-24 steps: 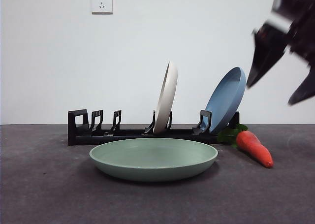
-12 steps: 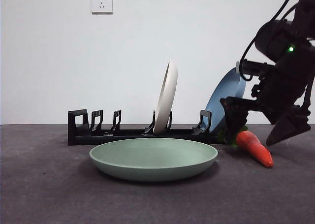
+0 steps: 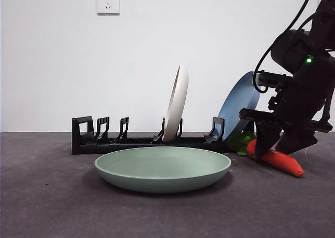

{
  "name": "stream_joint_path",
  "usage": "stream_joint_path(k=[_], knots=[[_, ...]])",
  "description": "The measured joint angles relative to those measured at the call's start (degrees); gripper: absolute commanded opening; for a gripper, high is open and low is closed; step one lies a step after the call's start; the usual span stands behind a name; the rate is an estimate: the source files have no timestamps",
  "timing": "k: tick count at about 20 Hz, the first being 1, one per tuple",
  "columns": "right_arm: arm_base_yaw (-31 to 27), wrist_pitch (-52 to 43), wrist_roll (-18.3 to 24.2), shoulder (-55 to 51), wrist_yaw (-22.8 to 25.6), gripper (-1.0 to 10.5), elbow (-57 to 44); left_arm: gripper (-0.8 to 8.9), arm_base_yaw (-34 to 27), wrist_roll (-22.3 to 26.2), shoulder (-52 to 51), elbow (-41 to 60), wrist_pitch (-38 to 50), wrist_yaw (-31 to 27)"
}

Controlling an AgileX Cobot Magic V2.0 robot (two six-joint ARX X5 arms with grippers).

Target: Take the green plate from the plate rack,put the plate on the table,take the carrot from the table,put the carrot in the plate

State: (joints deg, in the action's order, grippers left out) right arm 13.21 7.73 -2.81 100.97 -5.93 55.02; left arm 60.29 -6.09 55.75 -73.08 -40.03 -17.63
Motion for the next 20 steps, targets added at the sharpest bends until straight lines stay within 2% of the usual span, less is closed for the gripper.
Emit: stream_joint_path(k=[3, 7, 10, 13, 17, 20], knots=[[2.2, 6.3, -0.1, -7.5, 0.0, -0.1, 0.0, 2.52, 0.0, 0.0, 0.0, 0.0, -1.2, 0.0], [12.8, 6.3, -1.9, -16.3, -0.1, -0.1, 0.2, 2.52, 0.0, 0.0, 0.0, 0.0, -2.0, -0.2], [20.8, 2.1, -4.5, -13.7, 0.0, -0.1, 0.3, 2.52, 0.0, 0.0, 0.0, 0.0, -2.8, -0.2], [25.6, -4.3, -6.0, -8.8, 0.1, -0.1, 0.3, 2.52, 0.0, 0.0, 0.0, 0.0, -3.5, -0.2], [26.9, -10.1, -7.1, -0.7, 0.2, -0.1, 0.3, 2.52, 0.0, 0.0, 0.0, 0.0, -3.5, -0.2], [26.8, -10.6, -7.4, 3.7, 0.4, -0.1, 0.3, 2.52, 0.0, 0.0, 0.0, 0.0, -3.7, -0.2]])
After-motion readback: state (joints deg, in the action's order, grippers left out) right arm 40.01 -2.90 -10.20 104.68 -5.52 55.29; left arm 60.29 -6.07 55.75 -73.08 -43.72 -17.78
